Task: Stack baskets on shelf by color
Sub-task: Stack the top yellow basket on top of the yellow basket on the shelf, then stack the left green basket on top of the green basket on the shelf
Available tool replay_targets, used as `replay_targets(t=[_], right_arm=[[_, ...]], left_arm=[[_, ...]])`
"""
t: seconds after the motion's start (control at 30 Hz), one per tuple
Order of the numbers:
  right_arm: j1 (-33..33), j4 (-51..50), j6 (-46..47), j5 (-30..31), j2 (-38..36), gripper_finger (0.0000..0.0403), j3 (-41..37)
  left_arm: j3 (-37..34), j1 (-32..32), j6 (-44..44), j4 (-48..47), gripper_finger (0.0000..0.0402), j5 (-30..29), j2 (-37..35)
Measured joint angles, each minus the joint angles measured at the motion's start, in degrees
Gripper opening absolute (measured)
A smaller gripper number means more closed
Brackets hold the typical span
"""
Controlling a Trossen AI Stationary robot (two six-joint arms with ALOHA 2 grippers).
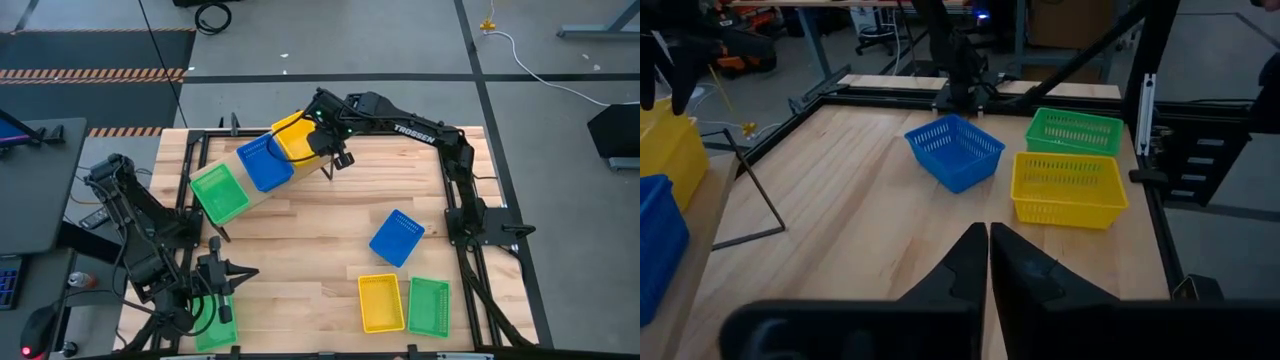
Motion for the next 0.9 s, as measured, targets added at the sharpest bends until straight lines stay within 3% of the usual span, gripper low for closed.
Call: replay_targets(t=[0.23, 0.43, 0.67, 0.9], right_arm=[[0.53, -0.05, 0.23, 0.02, -0.96, 0.0143, 0.0], [1.99, -0.07, 2.28, -0.6, -3.75, 0.0144, 0.02], [4.41, -0.85, 23.14, -7.95, -6.96, 0.0144, 0.07], [8.49, -9.61, 32.77, -9.88, -6.61, 0.0144, 0.01]], left_arm=[[0.01, 0.0, -1.91, -0.29, 0.0017, 3.29, -0.02], [0.0, 0.0, -6.6, -0.54, 0.003, 13.02, -0.02], [0.01, -0.04, -9.55, -0.4, 0.0046, 23.43, 0.36], [0.01, -0.04, -14.73, -0.46, 0.0046, 36.42, 4.77]])
